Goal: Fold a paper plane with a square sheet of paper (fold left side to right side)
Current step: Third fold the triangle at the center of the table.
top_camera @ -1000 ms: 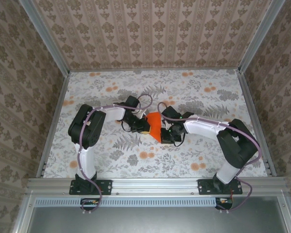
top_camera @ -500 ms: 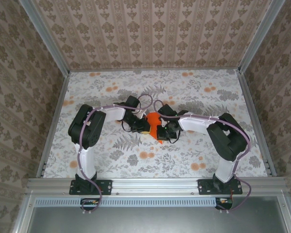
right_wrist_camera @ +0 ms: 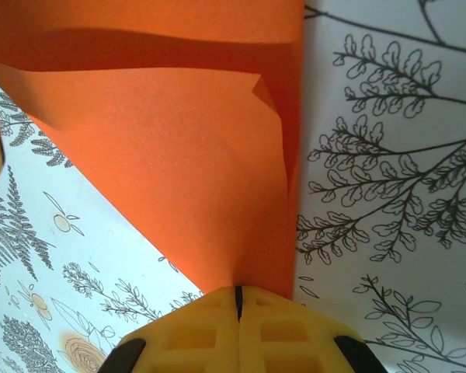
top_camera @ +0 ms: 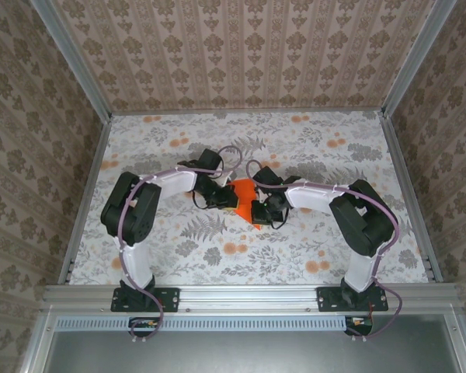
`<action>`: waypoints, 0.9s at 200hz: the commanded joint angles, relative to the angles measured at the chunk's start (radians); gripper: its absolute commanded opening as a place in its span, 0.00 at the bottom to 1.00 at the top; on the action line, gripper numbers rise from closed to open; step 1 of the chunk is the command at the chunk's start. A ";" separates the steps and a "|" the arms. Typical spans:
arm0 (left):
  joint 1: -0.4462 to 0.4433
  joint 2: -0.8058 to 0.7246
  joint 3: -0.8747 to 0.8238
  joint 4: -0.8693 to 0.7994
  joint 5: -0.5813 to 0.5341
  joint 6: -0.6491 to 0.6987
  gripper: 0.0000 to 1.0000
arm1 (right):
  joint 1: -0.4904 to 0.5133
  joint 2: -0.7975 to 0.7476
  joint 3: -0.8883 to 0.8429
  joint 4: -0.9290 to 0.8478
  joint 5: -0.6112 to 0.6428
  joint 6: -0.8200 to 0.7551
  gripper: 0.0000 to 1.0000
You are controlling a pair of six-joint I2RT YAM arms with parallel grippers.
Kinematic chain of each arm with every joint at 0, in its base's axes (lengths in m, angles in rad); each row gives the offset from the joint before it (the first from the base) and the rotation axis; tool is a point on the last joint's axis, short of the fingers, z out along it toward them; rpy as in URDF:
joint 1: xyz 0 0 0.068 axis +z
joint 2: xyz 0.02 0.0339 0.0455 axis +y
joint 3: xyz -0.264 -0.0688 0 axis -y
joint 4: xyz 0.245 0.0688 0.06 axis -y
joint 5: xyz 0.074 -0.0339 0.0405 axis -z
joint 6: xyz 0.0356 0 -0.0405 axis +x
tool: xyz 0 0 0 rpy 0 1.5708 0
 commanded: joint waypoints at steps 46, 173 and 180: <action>-0.063 0.049 0.034 -0.012 0.073 0.041 0.05 | -0.002 0.053 -0.005 -0.102 0.065 -0.025 0.00; -0.043 0.119 0.039 -0.041 -0.076 0.087 0.04 | -0.002 0.062 0.008 -0.158 0.087 -0.044 0.00; -0.041 0.118 0.036 -0.044 -0.083 0.089 0.04 | -0.002 0.062 0.008 -0.161 0.088 -0.044 0.00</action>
